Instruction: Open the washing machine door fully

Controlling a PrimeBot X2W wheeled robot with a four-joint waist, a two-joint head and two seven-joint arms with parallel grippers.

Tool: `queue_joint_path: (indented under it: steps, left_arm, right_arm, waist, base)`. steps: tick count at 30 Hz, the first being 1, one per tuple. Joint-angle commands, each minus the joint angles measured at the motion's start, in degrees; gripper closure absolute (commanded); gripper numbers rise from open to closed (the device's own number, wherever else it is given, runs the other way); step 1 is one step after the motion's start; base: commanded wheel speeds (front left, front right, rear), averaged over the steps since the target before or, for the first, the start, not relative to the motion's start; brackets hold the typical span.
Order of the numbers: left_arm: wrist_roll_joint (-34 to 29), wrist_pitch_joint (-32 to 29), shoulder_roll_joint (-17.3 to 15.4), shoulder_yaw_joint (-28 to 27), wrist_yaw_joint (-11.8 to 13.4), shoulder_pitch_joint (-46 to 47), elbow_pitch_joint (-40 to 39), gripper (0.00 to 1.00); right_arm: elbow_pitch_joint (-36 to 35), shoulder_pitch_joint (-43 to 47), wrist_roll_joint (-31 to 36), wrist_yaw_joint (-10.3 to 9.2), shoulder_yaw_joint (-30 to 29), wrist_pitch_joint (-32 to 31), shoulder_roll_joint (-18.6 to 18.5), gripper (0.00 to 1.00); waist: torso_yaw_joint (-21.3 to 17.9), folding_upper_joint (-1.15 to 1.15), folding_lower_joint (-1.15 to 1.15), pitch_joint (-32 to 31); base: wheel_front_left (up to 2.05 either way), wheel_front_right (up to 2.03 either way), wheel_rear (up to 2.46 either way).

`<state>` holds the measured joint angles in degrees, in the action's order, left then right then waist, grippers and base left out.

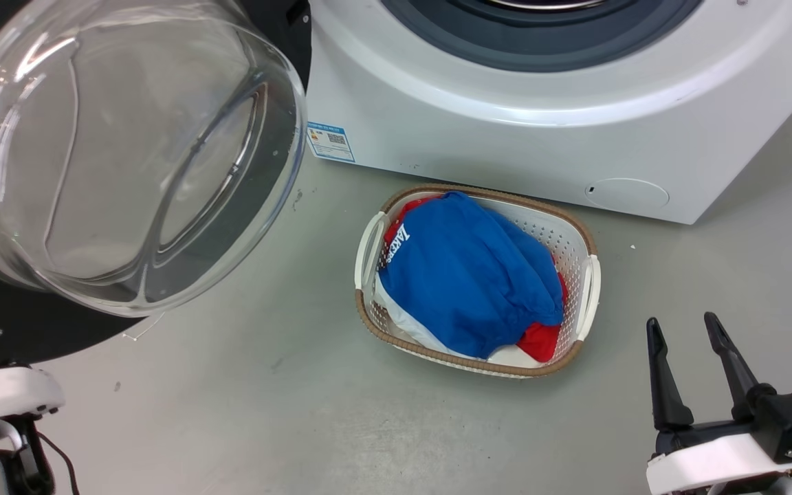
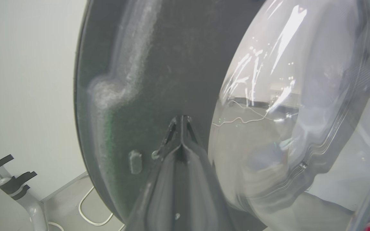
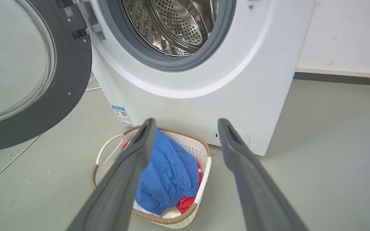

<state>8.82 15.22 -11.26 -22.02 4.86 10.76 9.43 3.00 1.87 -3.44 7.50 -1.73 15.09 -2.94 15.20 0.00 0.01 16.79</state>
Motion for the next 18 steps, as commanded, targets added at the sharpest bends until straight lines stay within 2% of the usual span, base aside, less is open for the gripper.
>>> queue_joint_path:
  steps: [1, 18]
  left_arm:
    - [-0.2, -0.1, -0.3, -0.7, -0.2, 1.2, 0.4, 1.00]
    - [-1.7, -0.1, -1.3, -9.4, -4.7, 7.8, 10.2, 1.00]
  right_arm:
    - [-0.3, -1.0, 0.5, -0.01, -0.1, 0.1, 0.1, 0.00]
    - [-0.7, -1.5, 1.4, -0.01, 0.3, 0.1, 0.1, 0.00]
  waist:
    - [-0.3, 0.00, -0.01, 0.3]
    - [-2.6, 0.00, -0.01, 1.3]
  base:
    - [0.00, 0.00, 0.00]
    - [0.00, 0.00, 0.00]
